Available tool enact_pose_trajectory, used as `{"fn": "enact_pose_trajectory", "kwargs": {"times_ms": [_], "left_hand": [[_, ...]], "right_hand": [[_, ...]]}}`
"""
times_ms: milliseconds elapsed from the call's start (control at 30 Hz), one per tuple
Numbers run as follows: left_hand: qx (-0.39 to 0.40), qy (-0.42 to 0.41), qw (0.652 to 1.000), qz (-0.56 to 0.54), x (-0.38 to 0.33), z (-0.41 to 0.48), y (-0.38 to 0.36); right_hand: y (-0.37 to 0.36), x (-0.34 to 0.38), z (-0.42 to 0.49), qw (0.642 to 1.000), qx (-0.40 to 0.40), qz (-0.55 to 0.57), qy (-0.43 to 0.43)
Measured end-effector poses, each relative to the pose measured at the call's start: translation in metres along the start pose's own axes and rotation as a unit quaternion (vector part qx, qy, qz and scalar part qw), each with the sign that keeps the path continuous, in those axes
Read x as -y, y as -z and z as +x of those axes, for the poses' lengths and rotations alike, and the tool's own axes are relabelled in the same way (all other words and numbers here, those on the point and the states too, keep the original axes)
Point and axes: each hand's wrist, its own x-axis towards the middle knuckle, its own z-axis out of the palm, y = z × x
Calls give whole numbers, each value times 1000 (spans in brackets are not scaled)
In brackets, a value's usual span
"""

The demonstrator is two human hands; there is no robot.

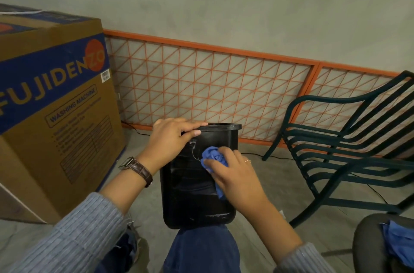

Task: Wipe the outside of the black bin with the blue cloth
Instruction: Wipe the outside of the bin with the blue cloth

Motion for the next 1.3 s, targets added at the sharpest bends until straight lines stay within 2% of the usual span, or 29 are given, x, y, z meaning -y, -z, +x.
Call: {"fn": "enact_pose_trajectory", "kwargs": {"times_ms": [233,367,567,733,933,1100,1300], "left_hand": [[3,3,1000,2,-1,1,-1],[-1,19,1000,-21,6,0,2],[14,12,1000,-21,4,1,-2],[11,25,999,-27,10,1,-1],[7,21,1000,-20,5,1,-3],[17,40,998,-37,12,0,0],[15,38,999,-32,12,1,-2]], "right_hand": [[-9,1,4,992,-75,33,-100],[-13,-6,-17,999,-3,36,0],[-9,-19,-8,986,-67,115,-103],[-11,-22,-25,997,-5,81,-11],[-8,-24,-10,986,-64,120,-102],[-14,-27,-25,994,-2,103,-25],[-13,-25,-20,974,-56,183,-125]]}}
